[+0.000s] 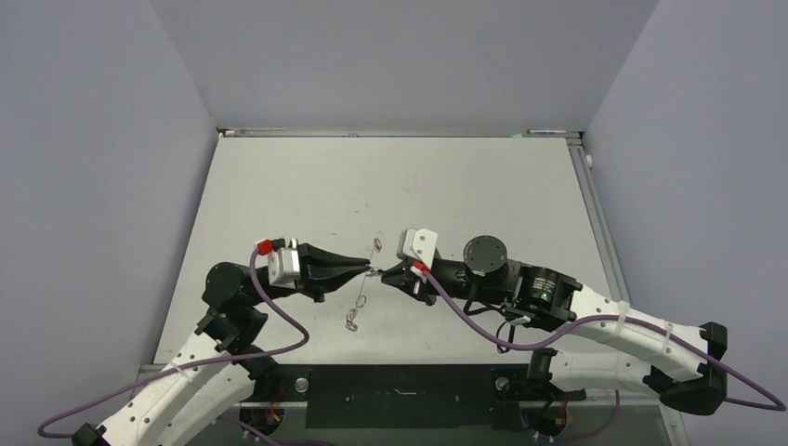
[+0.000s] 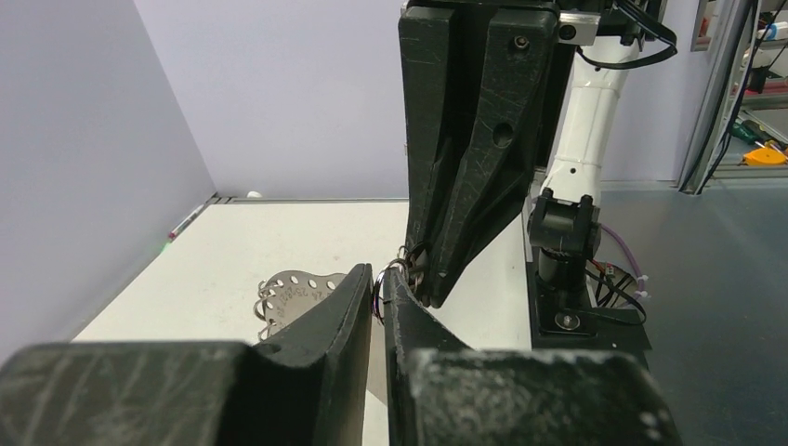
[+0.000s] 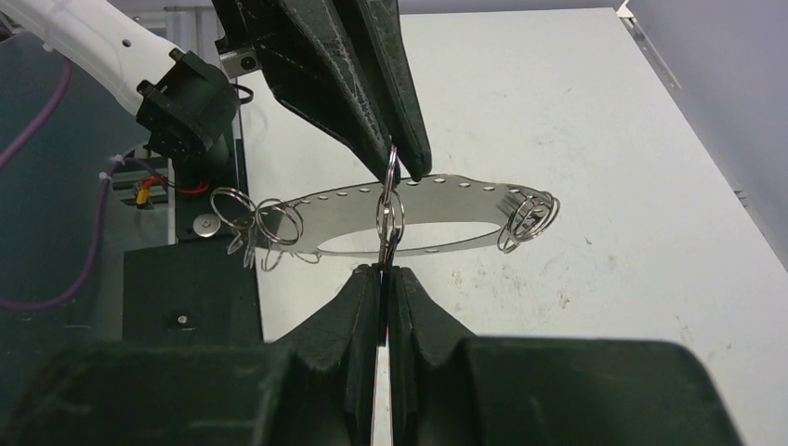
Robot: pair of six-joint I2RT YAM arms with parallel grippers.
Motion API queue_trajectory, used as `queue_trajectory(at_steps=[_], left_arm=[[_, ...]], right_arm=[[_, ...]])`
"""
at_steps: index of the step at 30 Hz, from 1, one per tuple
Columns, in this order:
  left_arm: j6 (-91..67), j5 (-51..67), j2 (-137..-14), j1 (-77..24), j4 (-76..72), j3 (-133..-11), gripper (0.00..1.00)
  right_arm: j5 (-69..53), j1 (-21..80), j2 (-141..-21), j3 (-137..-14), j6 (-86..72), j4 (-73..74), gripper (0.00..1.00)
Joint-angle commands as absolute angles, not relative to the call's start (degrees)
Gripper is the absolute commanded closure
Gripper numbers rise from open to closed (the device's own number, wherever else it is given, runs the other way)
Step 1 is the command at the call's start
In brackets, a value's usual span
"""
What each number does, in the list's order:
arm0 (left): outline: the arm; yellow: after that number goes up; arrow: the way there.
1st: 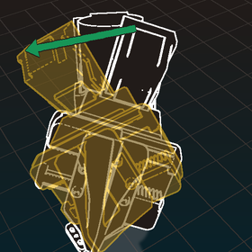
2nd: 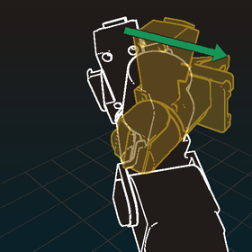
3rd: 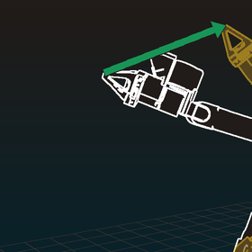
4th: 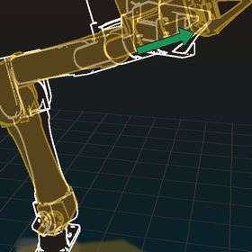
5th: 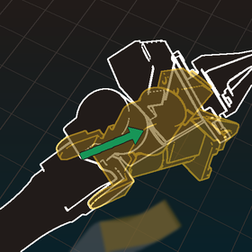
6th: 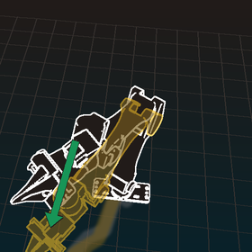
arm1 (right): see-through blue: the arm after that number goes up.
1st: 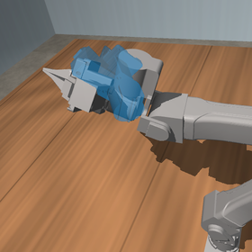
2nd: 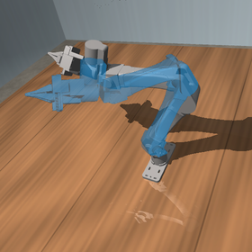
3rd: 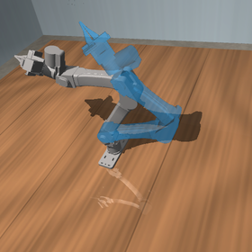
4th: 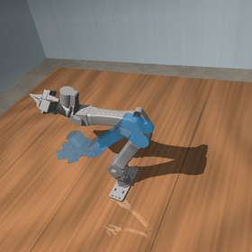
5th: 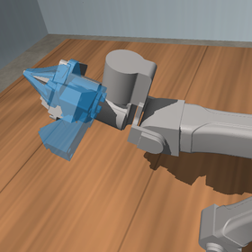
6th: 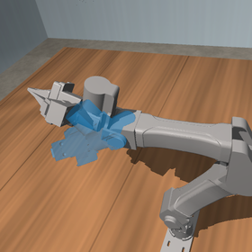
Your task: Put the keys on the keyring
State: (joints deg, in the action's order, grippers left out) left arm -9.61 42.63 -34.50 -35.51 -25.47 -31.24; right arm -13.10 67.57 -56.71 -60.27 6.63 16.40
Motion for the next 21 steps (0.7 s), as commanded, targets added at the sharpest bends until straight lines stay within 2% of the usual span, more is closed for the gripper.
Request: queue_trajectory(at_steps=[1,6,10,13,21], left_arm=[[-7.9,41.4,-35.6,-35.2,-25.3,-32.1,0.88],[-7.1,41.1,-35.7,-35.4,-24.0,-32.3,0.44],[-6.5,39.4,-34.7,-35.4,-23.3,-32.3,0.19],[-5.7,37.4,-33.7,-35.3,-22.5,-32.3,0.15],[-2.1,31.5,-32.4,-35.3,-18.7,-33.0,0.15]], right_arm=[[-13.8,68.6,-58.7,-64.8,6.1,15.4,0.95],[-11.4,69.0,-59.3,-66.2,5.7,16.5,0.95],[-9.3,68.9,-59.1,-66.2,5.4,16.9,0.95],[-6.8,68.9,-59.2,-66.1,5.0,17.9,0.95],[-3.2,69.0,-59.1,-65.3,2.8,21.8,0.95]])
